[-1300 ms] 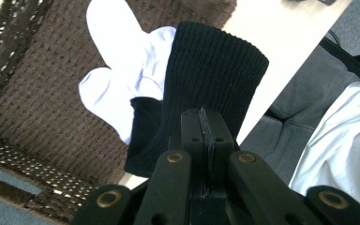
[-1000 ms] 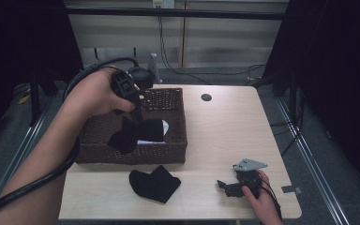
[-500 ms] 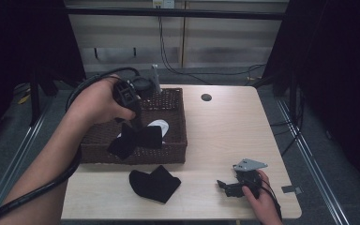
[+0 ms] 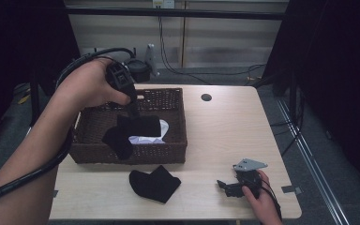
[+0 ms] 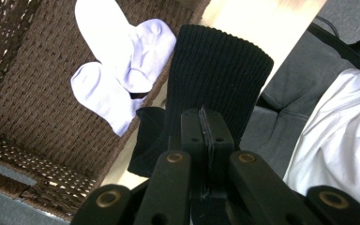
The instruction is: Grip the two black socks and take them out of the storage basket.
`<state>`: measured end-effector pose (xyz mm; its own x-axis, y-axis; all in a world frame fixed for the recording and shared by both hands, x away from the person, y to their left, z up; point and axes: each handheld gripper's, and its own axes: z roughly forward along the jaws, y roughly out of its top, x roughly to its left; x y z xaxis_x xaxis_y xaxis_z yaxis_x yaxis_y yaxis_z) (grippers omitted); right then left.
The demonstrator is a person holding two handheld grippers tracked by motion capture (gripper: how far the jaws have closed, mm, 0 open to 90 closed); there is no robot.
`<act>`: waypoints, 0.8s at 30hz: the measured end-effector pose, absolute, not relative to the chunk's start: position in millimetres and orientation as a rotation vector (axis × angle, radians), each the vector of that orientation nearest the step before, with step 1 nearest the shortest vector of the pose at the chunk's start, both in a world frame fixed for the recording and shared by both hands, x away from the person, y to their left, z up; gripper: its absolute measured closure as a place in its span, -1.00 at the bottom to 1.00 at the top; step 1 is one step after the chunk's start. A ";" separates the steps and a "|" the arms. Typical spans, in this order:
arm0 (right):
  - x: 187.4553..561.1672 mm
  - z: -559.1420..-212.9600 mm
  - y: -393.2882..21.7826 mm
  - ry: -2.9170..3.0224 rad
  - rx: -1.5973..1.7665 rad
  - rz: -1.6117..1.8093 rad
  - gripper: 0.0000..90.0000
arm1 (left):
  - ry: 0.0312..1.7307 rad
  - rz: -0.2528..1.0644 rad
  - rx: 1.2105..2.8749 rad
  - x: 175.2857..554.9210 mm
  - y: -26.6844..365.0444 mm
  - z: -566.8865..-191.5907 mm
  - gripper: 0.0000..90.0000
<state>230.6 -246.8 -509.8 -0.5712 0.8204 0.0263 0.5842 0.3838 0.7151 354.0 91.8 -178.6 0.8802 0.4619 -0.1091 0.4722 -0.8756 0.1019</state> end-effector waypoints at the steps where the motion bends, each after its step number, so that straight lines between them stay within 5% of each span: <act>1: 230.7 -509.9 -246.9 2.315 1.223 0.995 -0.75 | 0.716 -0.132 2.929 352.3 91.2 -179.1 0.97; 10: 230.5 -509.7 -246.7 2.316 1.229 0.994 -0.75 | 0.669 -0.171 2.928 340.2 85.9 -194.4 0.97; 24: 230.7 -509.9 -246.7 2.310 1.227 0.998 -0.75 | 0.613 -0.232 2.943 338.6 72.1 -285.3 0.94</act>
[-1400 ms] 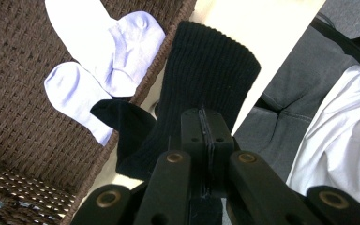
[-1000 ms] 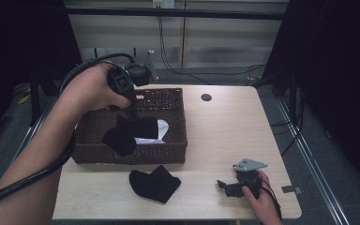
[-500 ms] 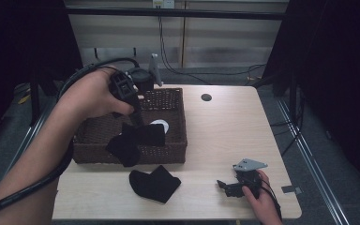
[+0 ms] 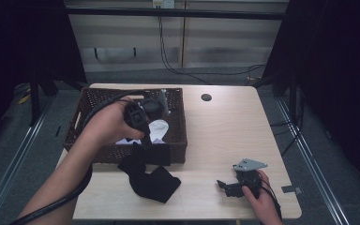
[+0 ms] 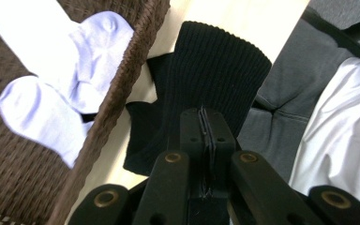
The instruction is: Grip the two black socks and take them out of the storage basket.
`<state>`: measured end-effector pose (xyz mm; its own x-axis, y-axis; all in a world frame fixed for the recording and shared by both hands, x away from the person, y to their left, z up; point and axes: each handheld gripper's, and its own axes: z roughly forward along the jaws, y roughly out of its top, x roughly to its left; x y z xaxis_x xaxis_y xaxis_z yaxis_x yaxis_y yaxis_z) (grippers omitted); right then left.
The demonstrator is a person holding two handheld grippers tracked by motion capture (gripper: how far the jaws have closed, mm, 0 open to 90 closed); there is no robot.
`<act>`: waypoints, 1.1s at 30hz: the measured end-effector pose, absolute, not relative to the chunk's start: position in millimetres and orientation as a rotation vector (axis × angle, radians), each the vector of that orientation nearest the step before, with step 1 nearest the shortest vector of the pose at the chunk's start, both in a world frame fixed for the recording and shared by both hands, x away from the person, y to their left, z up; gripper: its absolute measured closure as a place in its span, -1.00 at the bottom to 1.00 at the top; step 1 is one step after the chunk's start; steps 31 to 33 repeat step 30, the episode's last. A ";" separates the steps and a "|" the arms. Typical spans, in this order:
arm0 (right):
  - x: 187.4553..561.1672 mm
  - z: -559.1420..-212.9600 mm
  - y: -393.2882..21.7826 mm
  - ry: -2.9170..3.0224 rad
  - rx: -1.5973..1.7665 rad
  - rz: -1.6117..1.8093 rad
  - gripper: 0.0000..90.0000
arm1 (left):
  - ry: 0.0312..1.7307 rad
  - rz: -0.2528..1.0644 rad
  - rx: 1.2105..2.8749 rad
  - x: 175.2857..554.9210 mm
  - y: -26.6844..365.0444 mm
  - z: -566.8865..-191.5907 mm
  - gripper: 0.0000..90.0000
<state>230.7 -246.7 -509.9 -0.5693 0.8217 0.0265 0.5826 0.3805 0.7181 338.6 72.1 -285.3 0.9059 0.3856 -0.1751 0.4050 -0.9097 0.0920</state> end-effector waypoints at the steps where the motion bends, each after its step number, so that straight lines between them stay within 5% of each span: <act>1: 230.7 -509.9 -246.6 2.310 1.226 0.997 -0.75 | 0.615 -0.246 2.946 338.7 71.2 -293.9 0.94; 5: 230.7 -510.0 -246.7 2.311 1.226 0.997 -0.75 | 0.625 -0.250 2.937 340.6 69.2 -326.9 0.89; 7: 230.8 -510.0 -246.7 2.311 1.225 0.997 -0.75 | 0.644 -0.218 2.905 342.7 69.7 -342.8 0.48; 17: 230.5 -509.9 -246.7 2.314 1.228 0.995 -0.75 | 0.735 -0.079 2.854 328.8 109.7 -358.1 -0.16; 25: 230.5 -510.0 -246.8 2.314 1.225 0.995 -0.75 | 0.844 -0.003 2.760 313.4 157.2 -385.6 -0.32; 33: 230.2 -510.0 -246.7 2.310 1.225 0.991 -0.75 | 0.875 -0.005 2.742 307.6 165.4 -401.1 -0.36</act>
